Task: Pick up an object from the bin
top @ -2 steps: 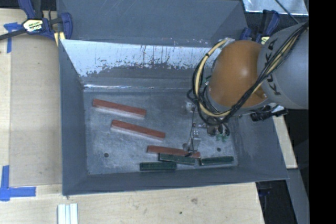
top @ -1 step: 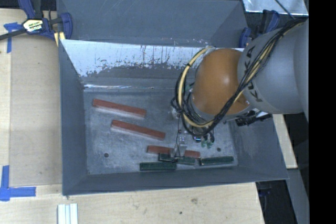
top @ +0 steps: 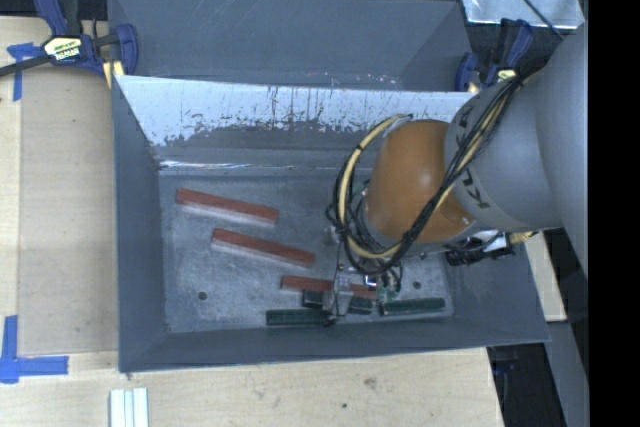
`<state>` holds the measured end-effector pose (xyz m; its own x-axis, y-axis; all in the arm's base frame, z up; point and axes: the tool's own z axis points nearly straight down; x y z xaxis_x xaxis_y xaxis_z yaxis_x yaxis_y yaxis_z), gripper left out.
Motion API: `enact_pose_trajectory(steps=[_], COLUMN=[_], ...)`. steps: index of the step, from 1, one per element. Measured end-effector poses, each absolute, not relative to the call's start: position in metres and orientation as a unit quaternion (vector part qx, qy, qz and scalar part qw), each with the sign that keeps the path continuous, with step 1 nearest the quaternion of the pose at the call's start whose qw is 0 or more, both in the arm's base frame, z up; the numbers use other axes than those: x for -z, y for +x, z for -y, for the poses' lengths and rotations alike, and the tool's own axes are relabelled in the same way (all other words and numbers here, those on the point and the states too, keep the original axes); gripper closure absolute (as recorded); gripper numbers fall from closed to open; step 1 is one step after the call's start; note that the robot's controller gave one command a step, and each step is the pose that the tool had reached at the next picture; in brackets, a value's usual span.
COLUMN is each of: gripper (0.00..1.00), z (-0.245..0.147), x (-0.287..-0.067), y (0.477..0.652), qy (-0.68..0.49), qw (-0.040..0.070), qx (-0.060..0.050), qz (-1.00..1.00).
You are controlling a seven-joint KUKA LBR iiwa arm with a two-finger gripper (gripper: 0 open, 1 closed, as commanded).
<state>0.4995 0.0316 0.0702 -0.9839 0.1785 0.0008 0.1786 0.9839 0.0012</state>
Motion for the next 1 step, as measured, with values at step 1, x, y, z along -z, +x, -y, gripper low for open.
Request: enact_pose_trajectory(steps=[1], gripper=[1.0], z=[-0.1396], x=[-0.0743], y=[0.5248], qy=[-0.061], qw=[-0.004], qx=[0.001], qz=[0.998])
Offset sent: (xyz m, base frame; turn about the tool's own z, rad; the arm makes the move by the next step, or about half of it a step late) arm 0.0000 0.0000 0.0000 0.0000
